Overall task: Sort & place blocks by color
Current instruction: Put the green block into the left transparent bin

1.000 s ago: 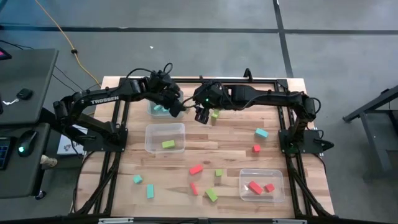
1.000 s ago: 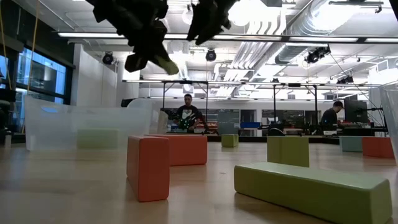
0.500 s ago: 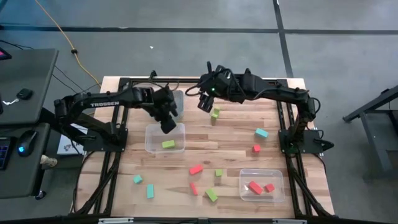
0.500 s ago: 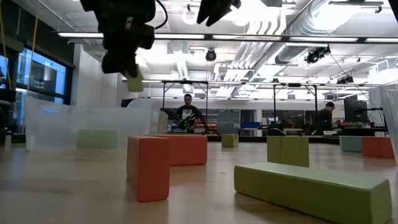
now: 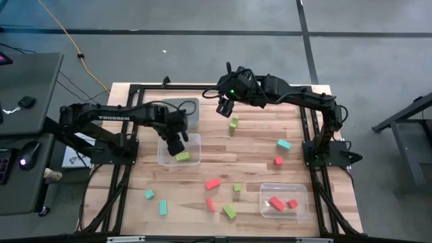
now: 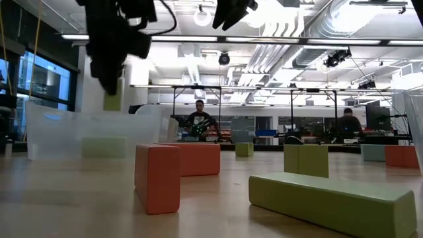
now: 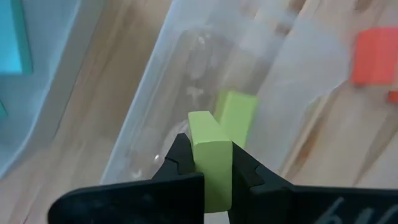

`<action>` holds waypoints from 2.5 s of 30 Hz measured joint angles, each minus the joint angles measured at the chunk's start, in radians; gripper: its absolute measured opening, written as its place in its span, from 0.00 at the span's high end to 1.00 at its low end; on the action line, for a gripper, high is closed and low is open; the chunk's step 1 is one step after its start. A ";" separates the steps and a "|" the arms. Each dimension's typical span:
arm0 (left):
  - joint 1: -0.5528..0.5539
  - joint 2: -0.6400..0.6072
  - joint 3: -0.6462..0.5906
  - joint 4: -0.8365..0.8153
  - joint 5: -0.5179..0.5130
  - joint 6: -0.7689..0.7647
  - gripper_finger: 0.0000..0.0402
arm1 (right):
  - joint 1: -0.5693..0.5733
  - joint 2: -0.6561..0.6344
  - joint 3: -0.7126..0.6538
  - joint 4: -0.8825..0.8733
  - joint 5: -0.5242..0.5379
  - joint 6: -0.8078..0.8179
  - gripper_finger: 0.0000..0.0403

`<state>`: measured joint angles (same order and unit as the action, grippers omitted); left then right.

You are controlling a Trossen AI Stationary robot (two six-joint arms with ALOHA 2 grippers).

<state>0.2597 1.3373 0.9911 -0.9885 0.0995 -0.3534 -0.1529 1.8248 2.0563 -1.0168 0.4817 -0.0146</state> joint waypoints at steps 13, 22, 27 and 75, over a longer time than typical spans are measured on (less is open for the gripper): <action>-0.030 0.000 -0.125 0.047 -0.025 -0.053 1.00 | -0.011 0.000 0.000 -0.001 0.042 -0.028 0.37; -0.035 0.001 -0.204 0.093 -0.029 -0.090 1.00 | -0.011 0.000 0.000 0.000 0.040 -0.004 0.37; -0.034 0.002 -0.234 0.105 -0.031 -0.089 1.00 | -0.011 0.000 0.000 0.000 0.039 0.015 0.37; -0.037 0.064 -0.213 0.090 -0.034 0.016 0.73 | 0.023 0.000 0.000 -0.053 0.021 0.112 0.37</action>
<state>0.2222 1.4010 0.7785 -0.8984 0.0653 -0.3372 -0.1298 1.8252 2.0560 -1.0698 0.5023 0.0975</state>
